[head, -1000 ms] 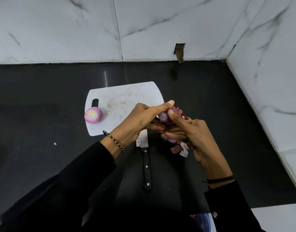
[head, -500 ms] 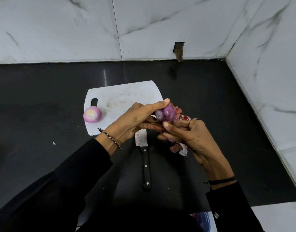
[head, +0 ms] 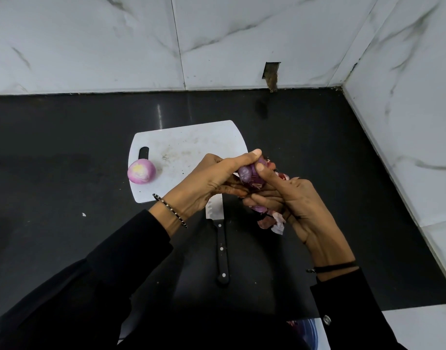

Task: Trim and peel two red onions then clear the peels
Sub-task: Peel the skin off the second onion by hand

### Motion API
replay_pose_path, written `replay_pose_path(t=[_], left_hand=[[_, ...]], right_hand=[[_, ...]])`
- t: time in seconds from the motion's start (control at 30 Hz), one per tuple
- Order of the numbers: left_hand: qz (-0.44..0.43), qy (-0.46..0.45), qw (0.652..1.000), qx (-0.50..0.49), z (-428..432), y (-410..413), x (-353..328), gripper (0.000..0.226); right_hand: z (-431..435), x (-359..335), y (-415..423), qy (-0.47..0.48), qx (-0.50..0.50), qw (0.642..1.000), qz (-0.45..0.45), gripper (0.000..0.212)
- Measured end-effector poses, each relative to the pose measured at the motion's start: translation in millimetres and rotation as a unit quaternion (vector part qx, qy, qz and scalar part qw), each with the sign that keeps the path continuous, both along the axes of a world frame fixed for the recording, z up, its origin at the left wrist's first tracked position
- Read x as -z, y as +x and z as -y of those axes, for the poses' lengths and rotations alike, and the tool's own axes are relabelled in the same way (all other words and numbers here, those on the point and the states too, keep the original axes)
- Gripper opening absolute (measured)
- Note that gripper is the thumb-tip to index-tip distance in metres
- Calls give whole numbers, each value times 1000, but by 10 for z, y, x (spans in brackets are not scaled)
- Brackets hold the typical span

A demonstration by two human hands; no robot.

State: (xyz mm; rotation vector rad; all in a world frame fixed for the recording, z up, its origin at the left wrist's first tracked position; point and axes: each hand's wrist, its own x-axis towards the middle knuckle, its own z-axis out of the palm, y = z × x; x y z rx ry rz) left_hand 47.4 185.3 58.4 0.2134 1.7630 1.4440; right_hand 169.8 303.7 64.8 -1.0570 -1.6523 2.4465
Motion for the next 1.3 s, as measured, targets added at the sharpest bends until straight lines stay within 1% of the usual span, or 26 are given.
replay_pose_path(t=[0.07,0.2,0.33,0.43,0.57,0.83,0.93,1.0,1.13,1.3], left_hand=[[7,4,1000,-4,6,-1,11,53],[24,5,1000,-5,4,-18,7,55],[42,9,999,-3,-2,-29,-14,46],[52,7,999,3,-8,-46,-23,49],[45,2,999,12,-7,-64,-32,51],[32,6,999,-3,-18,-67,-48,45],[23,2,1000,-1,-19,-54,-44,53],[21,-3,1000,-6,-20,-49,-24,58],[27,-16,999,-18,-23,-64,-2,61],[66,-18,997,-35,8,-48,-7,58]], right_hand=[[-9,0,5,-2,-9,1000,6,42],[-24,32,31,34,-33,999,13,40],[-61,67,62,42,-58,997,3,29],[-53,116,86,44,-61,997,-9,25],[-60,112,90,40,-59,997,-7,29],[-55,43,73,52,-77,996,-11,39],[-25,35,50,59,-62,996,-3,43],[12,40,37,71,-59,996,-3,40],[25,109,31,65,-44,997,-11,31],[-7,167,48,58,-56,997,-16,24]])
